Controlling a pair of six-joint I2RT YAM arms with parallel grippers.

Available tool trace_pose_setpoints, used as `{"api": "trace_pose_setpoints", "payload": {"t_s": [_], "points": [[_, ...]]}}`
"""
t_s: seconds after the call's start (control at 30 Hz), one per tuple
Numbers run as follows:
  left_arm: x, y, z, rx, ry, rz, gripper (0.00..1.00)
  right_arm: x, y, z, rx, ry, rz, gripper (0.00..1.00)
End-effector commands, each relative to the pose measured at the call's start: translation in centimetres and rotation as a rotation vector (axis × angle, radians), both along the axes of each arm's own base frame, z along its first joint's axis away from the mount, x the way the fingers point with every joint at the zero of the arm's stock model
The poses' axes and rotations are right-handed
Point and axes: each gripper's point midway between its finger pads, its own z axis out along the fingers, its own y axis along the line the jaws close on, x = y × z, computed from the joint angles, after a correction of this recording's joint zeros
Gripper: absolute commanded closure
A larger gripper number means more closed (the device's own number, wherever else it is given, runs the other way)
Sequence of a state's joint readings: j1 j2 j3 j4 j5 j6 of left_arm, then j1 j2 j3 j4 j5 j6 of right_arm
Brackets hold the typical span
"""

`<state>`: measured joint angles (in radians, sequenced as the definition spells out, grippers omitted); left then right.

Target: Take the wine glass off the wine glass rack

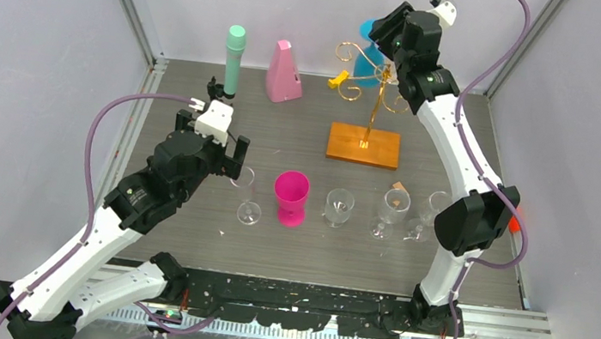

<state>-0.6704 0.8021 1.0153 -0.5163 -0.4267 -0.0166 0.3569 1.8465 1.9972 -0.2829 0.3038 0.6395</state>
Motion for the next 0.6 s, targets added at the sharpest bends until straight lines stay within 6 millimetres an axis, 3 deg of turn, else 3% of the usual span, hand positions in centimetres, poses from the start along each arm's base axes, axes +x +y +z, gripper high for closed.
{"api": "trace_pose_setpoints", "payload": {"t_s": [0.0, 0.2, 0.57], "points": [[0.4, -0.3, 1.1, -0.021, -0.048, -0.001, 0.0, -1.1, 0.6, 3.9, 0.086, -0.106, 0.044, 0.44], [0.4, -0.2, 1.2, -0.024, -0.049, 0.001, 0.0, -1.9, 0.0, 4.7, 0.105, -0.123, 0.031, 0.44], [0.5, -0.1, 1.1, -0.019, -0.049, 0.009, 0.0, -0.3, -1.8, 2.8, 0.087, -0.084, -0.051, 0.48]]}}
